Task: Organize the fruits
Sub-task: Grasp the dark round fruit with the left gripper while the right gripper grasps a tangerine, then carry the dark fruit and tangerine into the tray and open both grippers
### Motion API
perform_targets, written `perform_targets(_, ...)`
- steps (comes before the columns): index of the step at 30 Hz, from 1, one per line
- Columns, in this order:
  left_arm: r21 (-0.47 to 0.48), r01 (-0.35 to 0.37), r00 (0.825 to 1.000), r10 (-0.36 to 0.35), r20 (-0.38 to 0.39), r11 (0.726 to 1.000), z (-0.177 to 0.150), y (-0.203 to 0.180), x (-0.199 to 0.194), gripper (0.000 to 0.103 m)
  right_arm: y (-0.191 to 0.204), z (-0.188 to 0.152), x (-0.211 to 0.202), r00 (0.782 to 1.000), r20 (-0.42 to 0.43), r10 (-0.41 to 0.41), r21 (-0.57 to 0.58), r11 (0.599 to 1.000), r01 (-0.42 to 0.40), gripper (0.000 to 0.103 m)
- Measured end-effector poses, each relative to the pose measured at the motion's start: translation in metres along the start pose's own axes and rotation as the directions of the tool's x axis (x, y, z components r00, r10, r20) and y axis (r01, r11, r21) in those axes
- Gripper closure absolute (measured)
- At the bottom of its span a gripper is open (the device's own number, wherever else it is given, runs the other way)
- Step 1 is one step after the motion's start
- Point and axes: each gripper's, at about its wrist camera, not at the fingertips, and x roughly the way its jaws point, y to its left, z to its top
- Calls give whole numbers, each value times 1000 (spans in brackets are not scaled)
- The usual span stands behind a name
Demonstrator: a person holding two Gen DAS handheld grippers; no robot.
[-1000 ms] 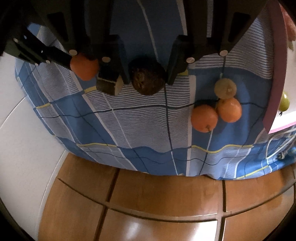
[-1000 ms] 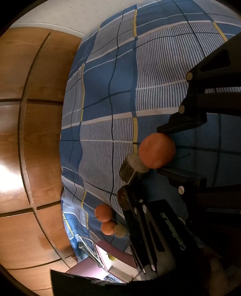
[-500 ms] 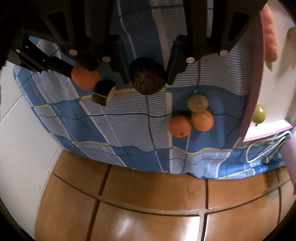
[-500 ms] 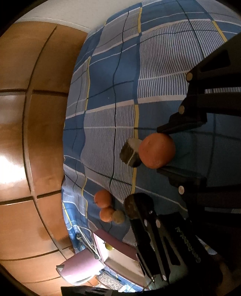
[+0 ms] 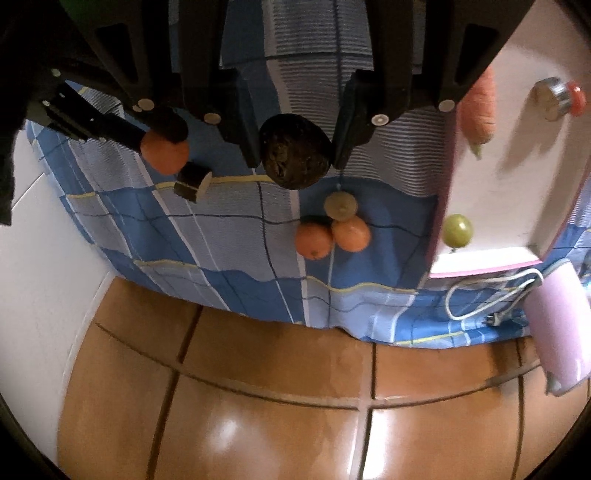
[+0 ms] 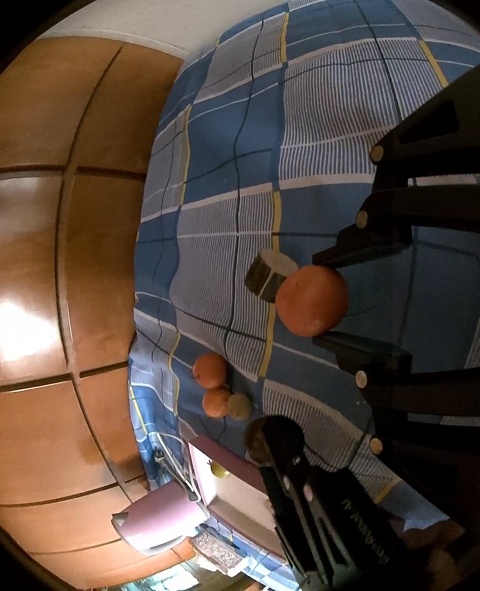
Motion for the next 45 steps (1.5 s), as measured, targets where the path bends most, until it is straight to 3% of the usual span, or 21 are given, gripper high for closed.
perform_targets(14, -83, -102, 992, 107, 60, 991, -1, 51, -51, 64, 39, 8, -14, 997, 15, 80, -73, 994, -79, 68)
perform_targets(29, -222, -228, 967, 246, 59, 948, -26, 131, -87, 64, 134, 21, -16, 962, -53, 268, -219, 937, -273, 67)
perform_targets(45, -282, -264, 956, 289, 51, 922, -37, 164, -97, 63, 184, 33, -6, 949, -88, 302, -268, 911, -314, 67)
